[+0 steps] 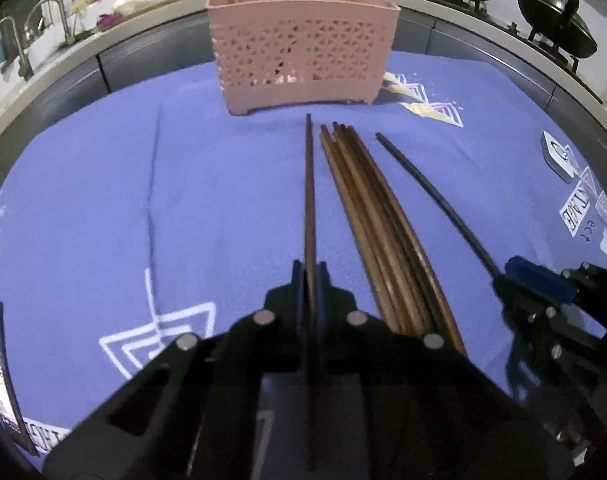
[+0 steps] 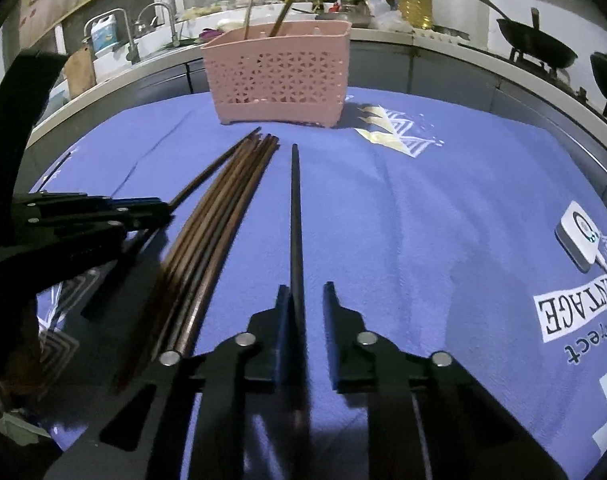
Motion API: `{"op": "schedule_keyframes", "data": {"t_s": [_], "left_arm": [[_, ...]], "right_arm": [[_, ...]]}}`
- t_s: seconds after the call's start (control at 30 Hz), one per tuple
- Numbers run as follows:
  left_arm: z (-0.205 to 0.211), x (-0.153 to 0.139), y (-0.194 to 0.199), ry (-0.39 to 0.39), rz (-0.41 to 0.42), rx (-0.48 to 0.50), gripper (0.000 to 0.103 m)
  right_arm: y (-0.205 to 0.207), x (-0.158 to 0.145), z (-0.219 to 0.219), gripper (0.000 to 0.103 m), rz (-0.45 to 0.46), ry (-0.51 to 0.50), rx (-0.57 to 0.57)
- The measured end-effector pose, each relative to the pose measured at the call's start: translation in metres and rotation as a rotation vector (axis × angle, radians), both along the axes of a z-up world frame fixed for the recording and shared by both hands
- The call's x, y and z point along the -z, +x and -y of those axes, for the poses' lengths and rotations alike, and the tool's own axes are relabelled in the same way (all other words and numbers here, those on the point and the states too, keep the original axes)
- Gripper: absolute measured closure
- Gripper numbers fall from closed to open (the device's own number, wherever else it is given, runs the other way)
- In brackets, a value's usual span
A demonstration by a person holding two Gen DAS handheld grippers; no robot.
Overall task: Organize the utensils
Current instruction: 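Close the right tool on one chopstick while the left tool closes on another, then lift both held chopsticks upright and carry them over the pink caddy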
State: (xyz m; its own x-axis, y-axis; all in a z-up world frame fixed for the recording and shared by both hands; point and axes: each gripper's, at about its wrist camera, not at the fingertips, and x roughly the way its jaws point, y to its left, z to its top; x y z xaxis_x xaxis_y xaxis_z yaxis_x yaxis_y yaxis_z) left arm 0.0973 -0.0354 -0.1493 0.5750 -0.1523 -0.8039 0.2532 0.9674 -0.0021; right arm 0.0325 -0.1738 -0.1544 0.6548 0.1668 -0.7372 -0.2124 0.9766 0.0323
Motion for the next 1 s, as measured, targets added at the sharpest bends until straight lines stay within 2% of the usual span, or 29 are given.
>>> {"op": "schedule_keyframes", "data": {"t_s": [0.2,0.27,0.3,0.33,0.4,0.5,0.57,0.67,0.73,0.77,0.8,0.9,1.0], "left_arm": [[-0.022,0.000,-0.021,-0.003,-0.035,0.031,0.097],[-0.026,0.001,-0.024,-0.001,-0.051,0.034,0.094],[-0.026,0.000,-0.022,-0.004,-0.061,0.039,0.084],[-0.025,-0.001,-0.019,-0.002,-0.064,0.039,0.064],[-0.024,-0.003,-0.009,0.021,-0.050,0.022,0.046],[-0.016,-0.006,0.015,0.043,-0.033,0.046,0.046],[-0.012,-0.003,0.034,0.057,-0.054,0.043,0.052],[-0.009,-0.003,0.058,0.054,-0.046,0.049,0.067],[-0.006,-0.003,0.067,0.031,-0.065,0.065,0.094],[-0.004,-0.003,0.069,0.016,-0.076,0.073,0.098],[-0.004,-0.003,0.073,-0.004,-0.090,0.075,0.099],[-0.009,-0.010,0.075,-0.068,-0.113,0.074,0.099],[-0.023,-0.037,0.062,-0.156,-0.047,0.085,0.099]], "right_arm": [[-0.008,-0.002,0.011,0.087,-0.065,0.036,-0.006],[-0.004,-0.004,0.010,0.087,-0.085,0.037,-0.020],[-0.001,-0.004,0.009,0.086,-0.093,0.041,-0.029],[0.006,-0.005,0.006,0.086,-0.104,0.039,-0.041],[0.019,-0.007,0.000,0.086,-0.123,0.036,-0.060],[0.047,-0.010,-0.011,0.086,-0.138,0.022,-0.090],[0.072,-0.013,-0.019,0.086,-0.149,0.007,-0.098],[0.095,-0.015,-0.029,0.086,-0.180,0.011,-0.126],[0.106,-0.016,-0.039,0.086,-0.176,-0.001,-0.160],[0.109,-0.016,-0.041,0.087,-0.174,-0.009,-0.167],[0.113,-0.017,-0.044,0.097,-0.186,-0.001,-0.180],[0.108,-0.026,-0.040,0.098,-0.162,0.039,-0.181],[0.085,-0.052,-0.033,0.098,-0.054,0.074,-0.194]]}}
